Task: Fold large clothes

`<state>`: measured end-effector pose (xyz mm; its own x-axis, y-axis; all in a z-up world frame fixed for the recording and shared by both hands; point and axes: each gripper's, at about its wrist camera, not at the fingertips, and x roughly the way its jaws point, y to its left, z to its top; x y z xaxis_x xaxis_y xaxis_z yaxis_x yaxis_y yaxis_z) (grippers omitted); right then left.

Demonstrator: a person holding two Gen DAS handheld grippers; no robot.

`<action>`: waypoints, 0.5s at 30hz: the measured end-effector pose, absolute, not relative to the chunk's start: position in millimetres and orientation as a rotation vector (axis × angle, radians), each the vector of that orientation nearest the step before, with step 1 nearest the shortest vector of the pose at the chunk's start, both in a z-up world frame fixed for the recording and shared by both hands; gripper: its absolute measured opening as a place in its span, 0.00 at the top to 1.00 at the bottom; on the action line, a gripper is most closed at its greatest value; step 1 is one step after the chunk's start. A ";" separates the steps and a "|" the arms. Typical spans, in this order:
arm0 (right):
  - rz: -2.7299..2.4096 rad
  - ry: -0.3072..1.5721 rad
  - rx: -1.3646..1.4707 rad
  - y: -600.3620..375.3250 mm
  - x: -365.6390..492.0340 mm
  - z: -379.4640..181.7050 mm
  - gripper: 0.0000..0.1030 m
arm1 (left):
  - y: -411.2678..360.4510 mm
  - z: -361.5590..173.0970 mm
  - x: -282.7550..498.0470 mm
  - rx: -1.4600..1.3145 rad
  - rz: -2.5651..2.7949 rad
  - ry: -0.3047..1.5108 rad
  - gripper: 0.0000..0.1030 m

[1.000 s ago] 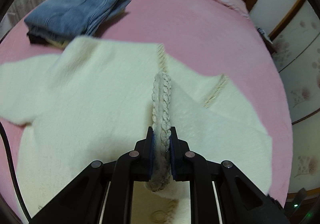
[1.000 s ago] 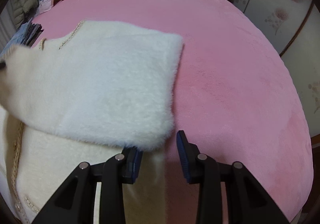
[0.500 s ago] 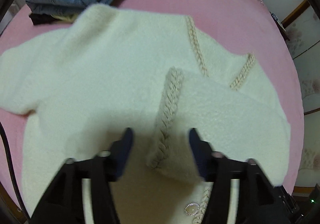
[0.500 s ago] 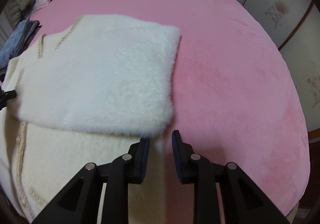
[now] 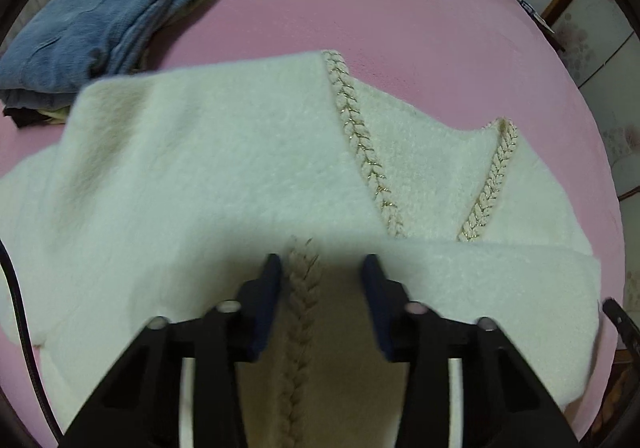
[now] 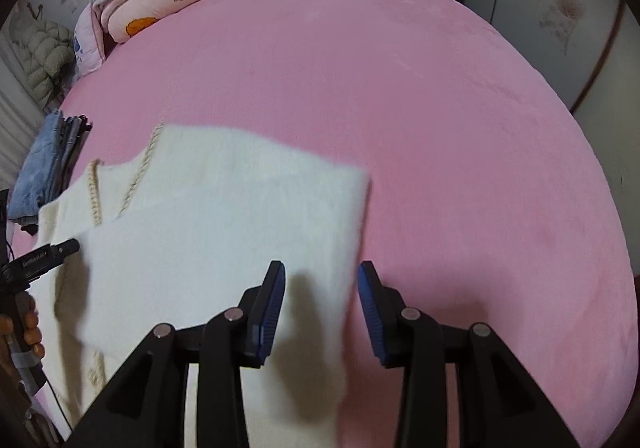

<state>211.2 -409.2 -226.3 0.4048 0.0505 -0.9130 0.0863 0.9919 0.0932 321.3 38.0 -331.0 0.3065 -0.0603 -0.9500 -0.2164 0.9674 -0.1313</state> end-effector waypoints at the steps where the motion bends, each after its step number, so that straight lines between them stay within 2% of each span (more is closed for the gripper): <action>1: -0.030 1.165 0.108 -409.1 223.3 -233.2 0.64 | 36.8 -331.0 324.1 -0.246 0.121 1.254 0.69; 3: -0.037 1.187 0.067 -408.8 240.9 -244.7 0.64 | 34.6 -330.3 326.9 -0.222 0.144 1.243 0.79; 6: -0.055 1.212 -0.028 -405.4 260.7 -262.8 0.64 | 29.8 -332.8 327.5 -0.176 0.156 1.237 0.81; 9: -0.065 1.218 -0.003 -414.5 265.6 -274.3 0.64 | 18.6 -337.6 328.3 -0.113 0.156 1.229 0.81; 15: -0.067 1.217 0.040 -416.5 254.2 -252.5 0.64 | 14.0 -316.5 335.9 -0.109 0.160 1.248 0.80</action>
